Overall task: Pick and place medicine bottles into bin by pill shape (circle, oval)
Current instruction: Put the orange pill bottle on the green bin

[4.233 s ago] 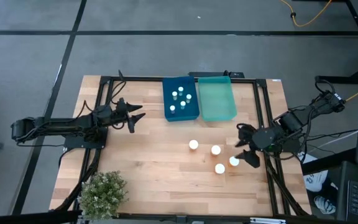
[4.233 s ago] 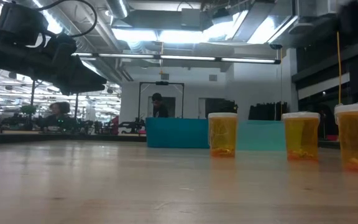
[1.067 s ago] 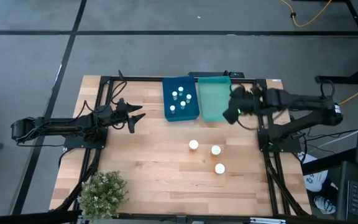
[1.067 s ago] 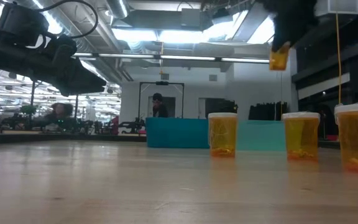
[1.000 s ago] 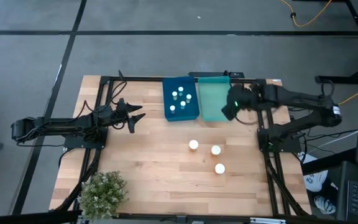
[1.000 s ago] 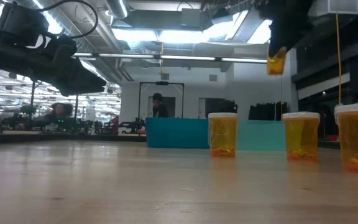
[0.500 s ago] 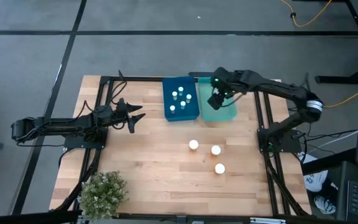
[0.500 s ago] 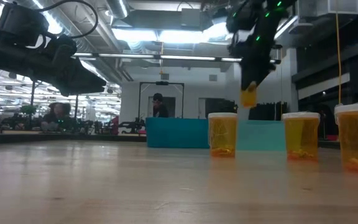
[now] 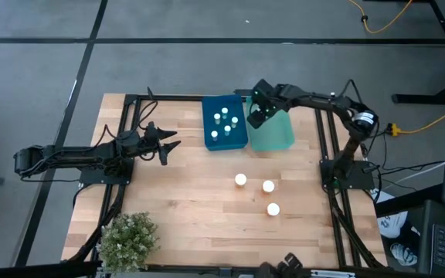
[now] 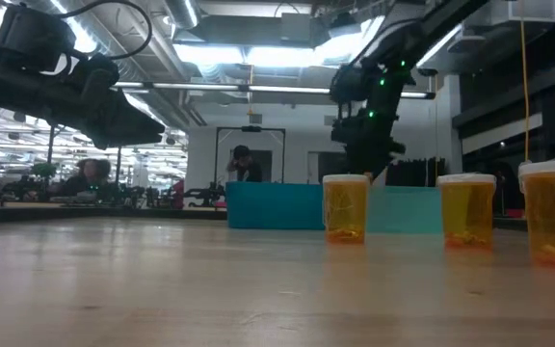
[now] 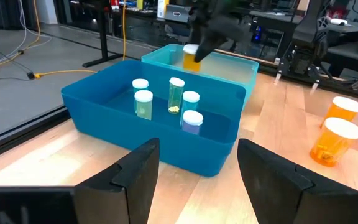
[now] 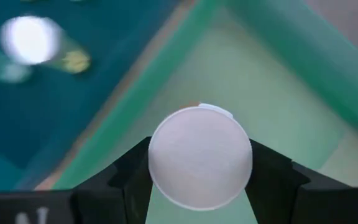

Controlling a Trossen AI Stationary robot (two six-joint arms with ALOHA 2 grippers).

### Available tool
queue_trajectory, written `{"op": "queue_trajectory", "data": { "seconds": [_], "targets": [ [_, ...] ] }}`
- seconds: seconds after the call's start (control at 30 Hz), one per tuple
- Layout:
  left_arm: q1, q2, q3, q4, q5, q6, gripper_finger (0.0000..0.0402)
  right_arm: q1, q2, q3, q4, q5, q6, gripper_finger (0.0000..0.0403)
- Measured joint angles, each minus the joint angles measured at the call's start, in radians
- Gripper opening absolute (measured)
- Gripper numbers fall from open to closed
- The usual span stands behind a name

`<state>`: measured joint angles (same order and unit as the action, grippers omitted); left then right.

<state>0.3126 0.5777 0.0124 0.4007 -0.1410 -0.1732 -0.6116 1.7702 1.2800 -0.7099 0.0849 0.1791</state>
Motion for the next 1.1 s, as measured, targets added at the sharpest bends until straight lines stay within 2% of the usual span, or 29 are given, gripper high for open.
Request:
{"op": "queue_trajectory", "data": {
  "seconds": [0.13,0.27,0.47,0.63,0.8,0.9,1.1],
  "targets": [
    [0.000,0.000,0.000,0.000,0.000,0.000,0.0208,-0.043,0.039,0.000,0.017,-0.008,0.002,0.0208],
    [0.000,0.000,0.000,0.000,0.000,0.000,0.0208,-0.059,0.063,0.000,0.026,-0.008,0.024,0.0230],
    [0.000,0.000,0.000,0.000,0.000,0.000,0.0208,-0.062,0.062,0.000,0.031,-0.008,0.021,0.0273],
    [0.000,0.000,0.000,0.000,0.000,0.000,0.0208,-0.063,0.028,0.000,0.025,-0.008,0.021,0.0284],
    [0.000,0.000,0.000,0.000,0.000,0.000,0.0208,-0.062,-0.080,0.000,-0.004,-0.009,0.022,0.0286],
    [0.000,0.000,0.000,0.000,0.000,0.000,0.0208,-0.052,-0.176,0.000,-0.080,-0.008,0.043,0.0286],
    [0.000,0.000,0.000,0.000,0.000,0.000,0.0208,0.049,-0.405,0.000,-0.278,0.001,0.130,0.0286]
  ]
}}
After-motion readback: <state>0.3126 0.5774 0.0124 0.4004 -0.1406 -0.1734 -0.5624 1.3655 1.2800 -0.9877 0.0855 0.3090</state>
